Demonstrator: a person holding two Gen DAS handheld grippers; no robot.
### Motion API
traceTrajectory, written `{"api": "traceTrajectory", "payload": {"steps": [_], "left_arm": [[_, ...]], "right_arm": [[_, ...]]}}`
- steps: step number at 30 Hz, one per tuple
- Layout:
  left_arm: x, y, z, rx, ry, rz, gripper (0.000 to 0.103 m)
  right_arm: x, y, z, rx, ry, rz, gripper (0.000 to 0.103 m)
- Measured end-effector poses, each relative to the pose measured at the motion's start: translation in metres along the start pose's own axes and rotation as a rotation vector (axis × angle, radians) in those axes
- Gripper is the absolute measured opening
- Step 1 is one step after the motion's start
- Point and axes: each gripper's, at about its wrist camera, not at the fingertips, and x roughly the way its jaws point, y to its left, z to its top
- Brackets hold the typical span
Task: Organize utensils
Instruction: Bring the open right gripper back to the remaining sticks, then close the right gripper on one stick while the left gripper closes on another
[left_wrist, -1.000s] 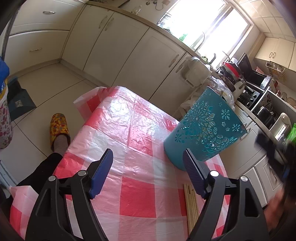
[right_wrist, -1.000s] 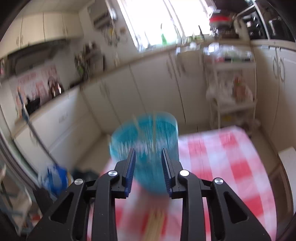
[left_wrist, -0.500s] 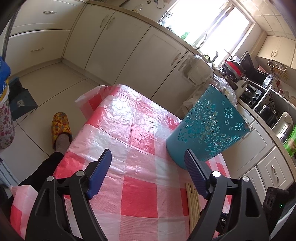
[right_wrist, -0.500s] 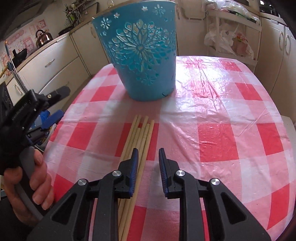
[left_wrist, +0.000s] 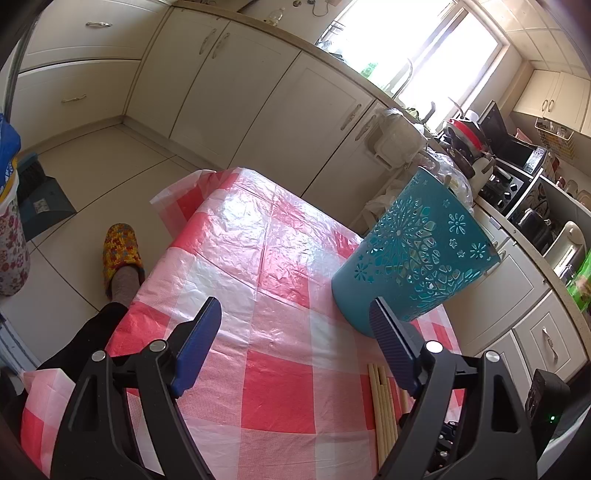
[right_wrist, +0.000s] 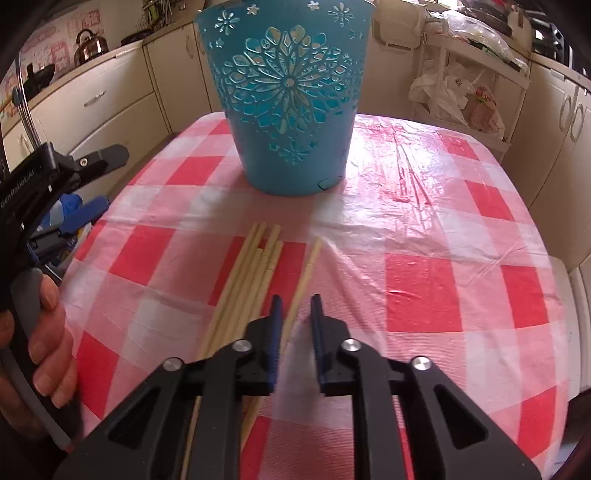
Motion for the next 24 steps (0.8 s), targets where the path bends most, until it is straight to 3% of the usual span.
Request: {"api": "traceTrajectory", "payload": {"steps": [3, 7, 10, 14, 24], "left_arm": [[0.004, -0.007, -0.001, 0.038, 0.031, 0.014, 0.079], [0.018, -0.037, -0.018, 0.198, 0.208, 0.028, 0.079], [0.022, -0.057, -0.035, 0.301, 0.284, 0.053, 0.079], [0.030, -0.077, -0.049, 0.404, 0.324, 0.096, 0.079], [0.039, -0.096, -0.061, 0.542, 0.369, 0.189, 0.079]], "right_arm": [[-0.003, -0.010, -0.002, -0.003, 0.008, -0.020, 0.011], [-0.006, -0.023, -0.006, 0.035, -0.006, 0.002, 0.011], [-0.006, -0.028, -0.007, 0.055, -0.014, 0.018, 0.011], [-0.006, -0.035, -0.007, 0.090, -0.014, 0.057, 0.011], [-0.007, -0.037, -0.007, 0.112, -0.013, 0.077, 0.011]]}}
